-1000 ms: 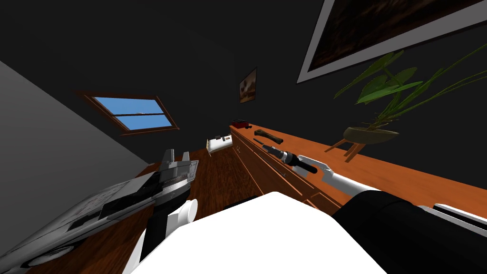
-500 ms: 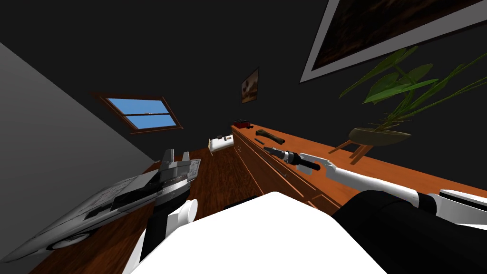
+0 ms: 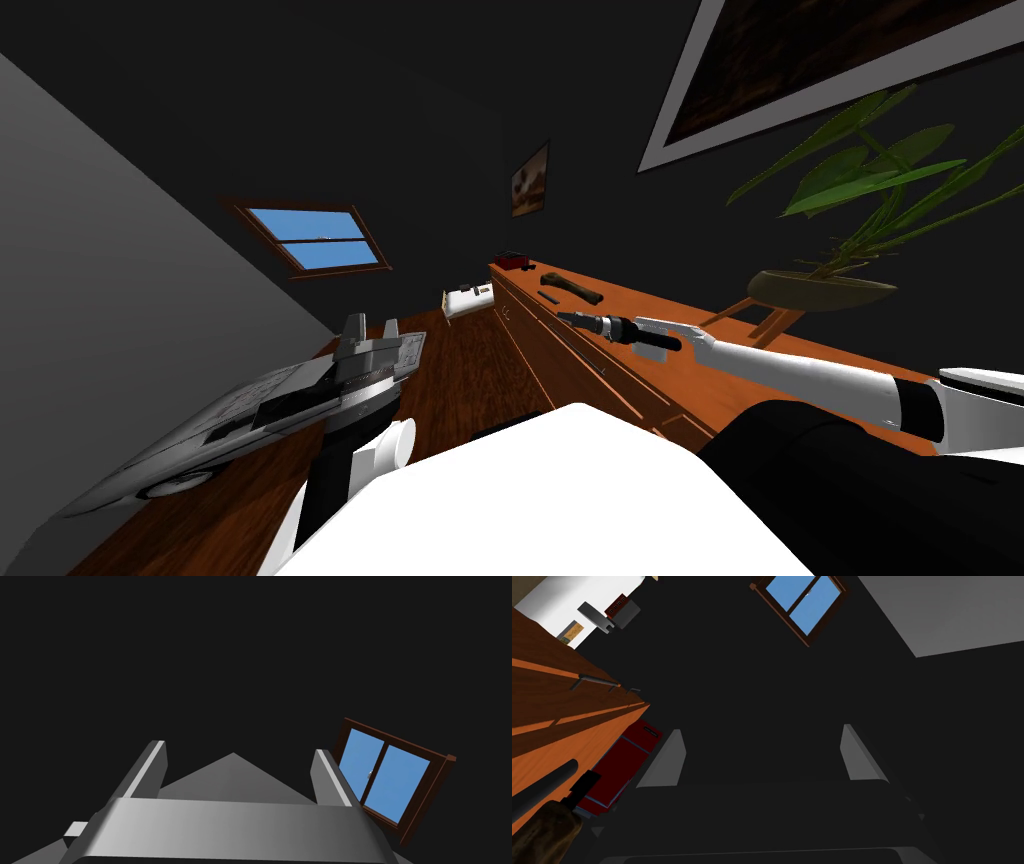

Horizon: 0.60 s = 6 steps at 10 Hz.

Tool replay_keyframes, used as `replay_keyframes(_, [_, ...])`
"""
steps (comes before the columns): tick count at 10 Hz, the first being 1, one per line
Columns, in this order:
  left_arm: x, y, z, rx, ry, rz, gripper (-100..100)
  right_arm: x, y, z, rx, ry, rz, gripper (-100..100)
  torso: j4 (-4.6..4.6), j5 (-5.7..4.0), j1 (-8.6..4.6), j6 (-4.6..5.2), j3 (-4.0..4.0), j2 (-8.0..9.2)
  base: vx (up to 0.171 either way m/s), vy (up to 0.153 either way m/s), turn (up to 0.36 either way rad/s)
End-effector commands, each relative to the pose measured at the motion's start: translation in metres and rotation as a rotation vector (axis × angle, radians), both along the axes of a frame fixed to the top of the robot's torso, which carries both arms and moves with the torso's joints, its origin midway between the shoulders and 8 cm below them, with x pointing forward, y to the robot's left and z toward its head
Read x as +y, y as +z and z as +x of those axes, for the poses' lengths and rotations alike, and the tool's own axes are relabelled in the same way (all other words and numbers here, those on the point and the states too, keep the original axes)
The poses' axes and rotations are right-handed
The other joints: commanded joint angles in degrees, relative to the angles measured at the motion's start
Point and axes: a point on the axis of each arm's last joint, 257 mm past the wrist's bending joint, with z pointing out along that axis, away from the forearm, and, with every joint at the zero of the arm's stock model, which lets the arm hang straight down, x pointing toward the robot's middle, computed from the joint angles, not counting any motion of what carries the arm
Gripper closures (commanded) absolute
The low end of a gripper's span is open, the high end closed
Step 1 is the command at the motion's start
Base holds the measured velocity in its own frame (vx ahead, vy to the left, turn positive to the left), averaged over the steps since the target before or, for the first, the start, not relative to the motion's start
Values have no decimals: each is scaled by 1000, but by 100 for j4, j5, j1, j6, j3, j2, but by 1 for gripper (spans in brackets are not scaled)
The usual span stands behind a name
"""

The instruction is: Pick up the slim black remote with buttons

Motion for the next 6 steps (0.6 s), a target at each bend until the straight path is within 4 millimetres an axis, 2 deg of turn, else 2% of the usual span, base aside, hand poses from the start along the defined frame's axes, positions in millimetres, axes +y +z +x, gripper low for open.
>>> replay_keyframes(1, [0, 0, 0, 0, 0, 0, 0, -4, -5, -1, 31, 12, -33, -100, 0, 0, 0, 0, 0, 0, 0, -6, 83])
replay_keyframes(2, [0, 0, 0, 0, 0, 0, 0, -5, -4, -1, 35, 22, -60, -100, 0, 0, 0, 2, 0, -1, 0, 0, 0])
replay_keyframes(3, [0, 0, 0, 0, 0, 0, 0, -17, -16, -4, 90, 11, -64, -100, 0, 0, 1, 3, 0, 0, 6, -6, 107])
replay_keyframes(5, [0, 0, 0, 0, 0, 0, 0, -18, -14, -4, 98, 31, -117, -100, 0, 0, -1, 1, -2, -3, 3, -4, 46])
replay_keyframes(6, [0, 0, 0, 0, 0, 0, 0, -32, -25, -8, 154, 16, -124, -100, 0, 0, 1, 3, -1, -2, 10, -5, 115])
